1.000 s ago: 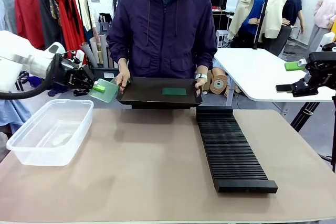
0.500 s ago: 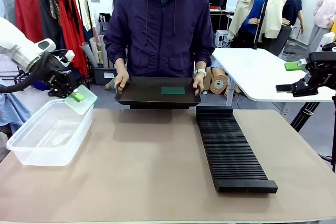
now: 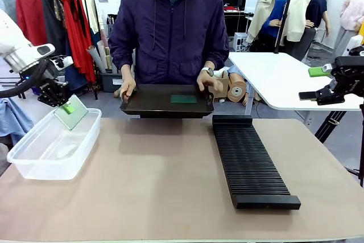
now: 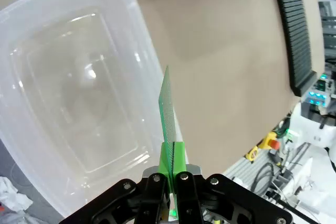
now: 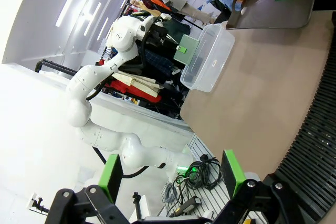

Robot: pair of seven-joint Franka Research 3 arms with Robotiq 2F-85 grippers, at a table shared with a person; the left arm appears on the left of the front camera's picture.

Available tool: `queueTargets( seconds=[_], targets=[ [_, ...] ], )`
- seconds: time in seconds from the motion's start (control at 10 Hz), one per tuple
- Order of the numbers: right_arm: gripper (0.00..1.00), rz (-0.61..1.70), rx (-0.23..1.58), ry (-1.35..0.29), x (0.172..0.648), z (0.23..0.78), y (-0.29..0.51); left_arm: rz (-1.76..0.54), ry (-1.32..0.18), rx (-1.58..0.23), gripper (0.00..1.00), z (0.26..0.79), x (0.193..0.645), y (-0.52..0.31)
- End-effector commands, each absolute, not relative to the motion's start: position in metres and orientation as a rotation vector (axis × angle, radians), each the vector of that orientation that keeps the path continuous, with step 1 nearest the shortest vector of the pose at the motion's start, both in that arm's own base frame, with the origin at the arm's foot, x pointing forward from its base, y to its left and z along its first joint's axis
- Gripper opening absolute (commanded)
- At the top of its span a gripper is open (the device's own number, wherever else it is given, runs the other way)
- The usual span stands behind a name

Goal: Sort PCBs into racks and boxes based on the side picked up.
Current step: If the short side of the Blank PCB is picked up, insert it into the PCB Rack ; if the long side is picked up, place it in the Organizing box.

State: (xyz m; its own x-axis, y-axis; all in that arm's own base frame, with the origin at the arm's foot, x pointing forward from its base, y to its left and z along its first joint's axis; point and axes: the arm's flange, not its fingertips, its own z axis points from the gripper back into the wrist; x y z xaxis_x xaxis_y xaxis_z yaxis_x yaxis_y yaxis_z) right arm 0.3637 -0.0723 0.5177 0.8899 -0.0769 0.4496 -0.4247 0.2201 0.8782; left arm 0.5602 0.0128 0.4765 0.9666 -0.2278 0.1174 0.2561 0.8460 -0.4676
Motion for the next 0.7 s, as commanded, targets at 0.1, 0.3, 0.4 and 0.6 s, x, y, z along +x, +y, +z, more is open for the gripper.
queueTargets(
  seconds=[0.1, 0.3, 0.4, 0.6],
  targets=[
    [1.00, 0.262, 1.342, -0.453, 0.363, 0.520, -0.073, -0.209, -0.077, -0.455, 0.00, 0.453, 0.555, 0.015],
    [1.00, 0.262, 1.342, -0.453, 0.363, 0.520, -0.073, -0.202, -0.091, -0.414, 0.00, 0.432, 0.558, 0.020],
    [1.00, 0.262, 1.342, -0.453, 0.363, 0.520, -0.073, -0.202, -0.093, -0.417, 0.00, 0.421, 0.559, 0.021],
    [1.00, 0.262, 1.342, -0.453, 0.363, 0.520, -0.073, -0.211, -0.098, -0.429, 0.00, 0.402, 0.559, 0.022]
  ],
)
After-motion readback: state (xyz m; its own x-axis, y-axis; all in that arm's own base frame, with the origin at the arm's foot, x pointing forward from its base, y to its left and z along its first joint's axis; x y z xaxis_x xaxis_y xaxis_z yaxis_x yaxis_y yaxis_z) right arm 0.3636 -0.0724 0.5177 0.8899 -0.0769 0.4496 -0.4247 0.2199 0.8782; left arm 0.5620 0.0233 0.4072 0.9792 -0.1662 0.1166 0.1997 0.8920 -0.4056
